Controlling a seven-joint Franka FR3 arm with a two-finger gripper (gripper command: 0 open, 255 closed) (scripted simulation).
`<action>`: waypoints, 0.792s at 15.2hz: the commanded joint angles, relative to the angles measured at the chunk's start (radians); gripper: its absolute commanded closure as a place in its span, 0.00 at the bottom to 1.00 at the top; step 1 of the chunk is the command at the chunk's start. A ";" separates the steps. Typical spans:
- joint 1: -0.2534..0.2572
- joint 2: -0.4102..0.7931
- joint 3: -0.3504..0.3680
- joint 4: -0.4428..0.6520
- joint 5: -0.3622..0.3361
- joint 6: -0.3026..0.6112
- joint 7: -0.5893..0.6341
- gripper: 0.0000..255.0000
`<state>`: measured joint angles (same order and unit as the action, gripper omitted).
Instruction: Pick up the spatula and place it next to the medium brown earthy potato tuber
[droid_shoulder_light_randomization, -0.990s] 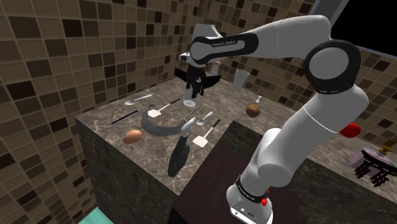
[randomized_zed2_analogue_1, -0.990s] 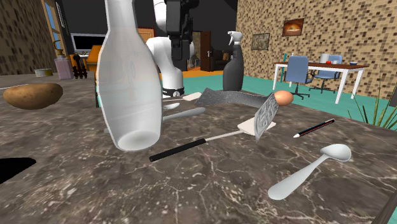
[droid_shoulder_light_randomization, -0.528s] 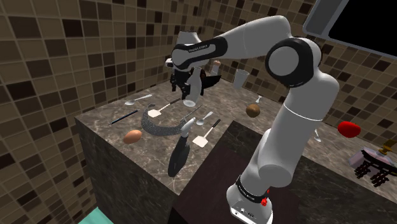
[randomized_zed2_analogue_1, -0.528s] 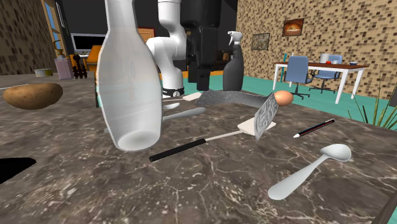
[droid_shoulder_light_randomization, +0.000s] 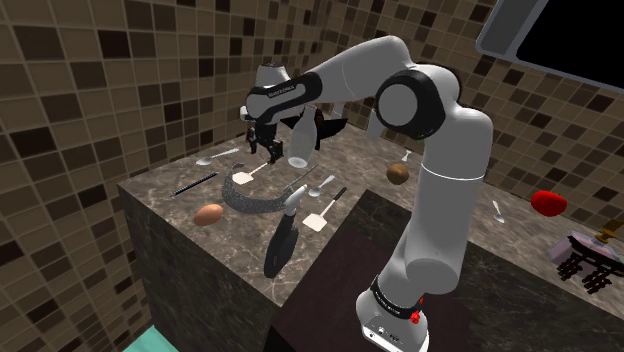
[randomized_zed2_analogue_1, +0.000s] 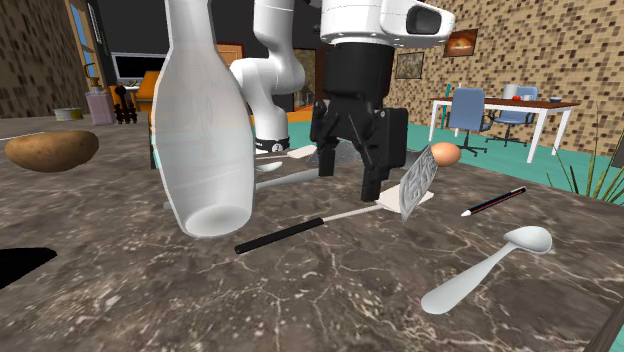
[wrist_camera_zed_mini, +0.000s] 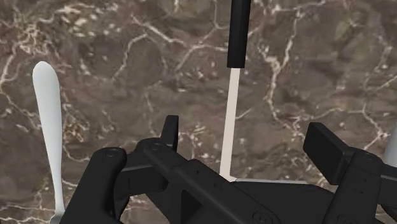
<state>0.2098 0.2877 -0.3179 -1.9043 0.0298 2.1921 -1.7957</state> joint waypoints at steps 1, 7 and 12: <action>-0.003 0.019 0.003 -0.003 0.006 0.022 -0.009 0.00; -0.008 0.045 0.006 -0.018 0.016 0.062 -0.015 0.00; -0.008 0.045 0.006 -0.018 0.016 0.062 -0.015 0.00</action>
<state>0.2020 0.3324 -0.3115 -1.9226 0.0457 2.2540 -1.8109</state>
